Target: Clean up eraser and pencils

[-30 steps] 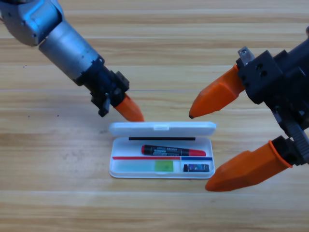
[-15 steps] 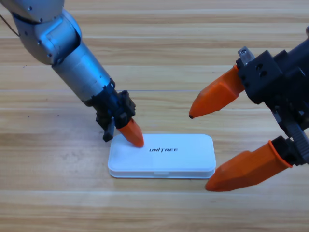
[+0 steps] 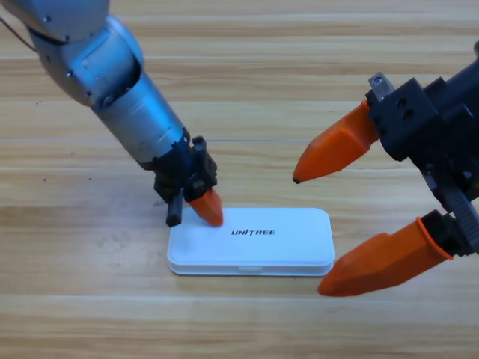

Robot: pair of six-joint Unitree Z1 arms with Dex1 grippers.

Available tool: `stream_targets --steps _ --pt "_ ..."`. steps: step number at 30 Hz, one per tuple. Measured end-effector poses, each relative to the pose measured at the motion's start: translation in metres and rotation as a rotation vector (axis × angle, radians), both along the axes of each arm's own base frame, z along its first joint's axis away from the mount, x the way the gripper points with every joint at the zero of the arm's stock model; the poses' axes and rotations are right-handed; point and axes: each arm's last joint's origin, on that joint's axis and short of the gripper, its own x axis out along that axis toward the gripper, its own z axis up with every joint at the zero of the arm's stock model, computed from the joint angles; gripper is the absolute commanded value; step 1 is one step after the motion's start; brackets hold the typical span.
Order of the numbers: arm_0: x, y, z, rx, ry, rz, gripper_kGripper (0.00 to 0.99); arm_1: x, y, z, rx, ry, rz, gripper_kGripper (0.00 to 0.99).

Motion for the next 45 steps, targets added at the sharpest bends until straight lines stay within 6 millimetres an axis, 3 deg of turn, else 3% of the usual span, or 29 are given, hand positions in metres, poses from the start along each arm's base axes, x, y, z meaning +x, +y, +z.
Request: stream_targets --steps 5,8,10,13,16,18,19,20,21,22,27,32,36,45 --pt "-0.009 0.012 0.028 0.188 -0.073 0.083 0.0 0.0 0.0 0.0 0.0 0.0 0.0 0.99" --pt "-0.017 0.021 0.068 0.184 -0.132 0.103 0.0 0.0 0.0 0.0 0.0 0.0 0.0 0.99" --pt "-0.031 0.031 0.103 0.146 -0.172 0.121 0.0 0.0 0.0 0.0 0.0 0.0 0.0 0.99" --pt "-0.055 0.05 0.139 0.108 -0.209 0.139 0.0 0.0 0.0 0.0 0.0 0.0 0.0 0.99" --pt "-0.08 0.067 0.159 0.085 -0.232 0.14 0.0 0.0 0.0 0.0 -0.001 -0.002 -0.002 0.99" --pt "-0.097 0.078 0.162 0.081 -0.233 0.133 0.0 0.0 0.0 0.0 -0.001 -0.002 -0.002 0.99" --pt "-0.106 0.083 0.161 0.082 -0.227 0.128 0.319 0.0 0.0 0.0 -0.002 -0.002 -0.002 0.99" --pt "-0.113 0.088 0.158 0.085 -0.219 0.122 0.715 0.0 0.0 0.0 -0.002 -0.002 -0.002 0.99" --pt "-0.121 0.093 0.156 0.089 -0.211 0.118 0.956 0.0 0.0 0.0 -0.002 -0.002 -0.002 0.99" --pt "-0.13 0.099 0.152 0.097 -0.202 0.114 0.989 0.0 0.0 0.0 -0.002 -0.002 -0.003 0.99" --pt "-0.158 0.117 0.154 0.03 -0.179 0.096 0.99 0.0 0.0 0.0 -0.002 -0.001 -0.003 0.99" --pt "-0.176 0.113 0.179 -0.249 -0.102 -0.014 0.99 0.0 0.0 0.0 -0.002 0.0 -0.004 0.99" --pt "-0.177 0.108 0.185 -0.356 -0.084 -0.066 0.99 0.0 0.0 0.0 -0.002 0.0 -0.004 0.99" --pt "-0.177 0.108 0.17 -0.345 -0.068 -0.065 0.99 0.0 0.0 0.0 -0.002 0.001 -0.005 0.99"
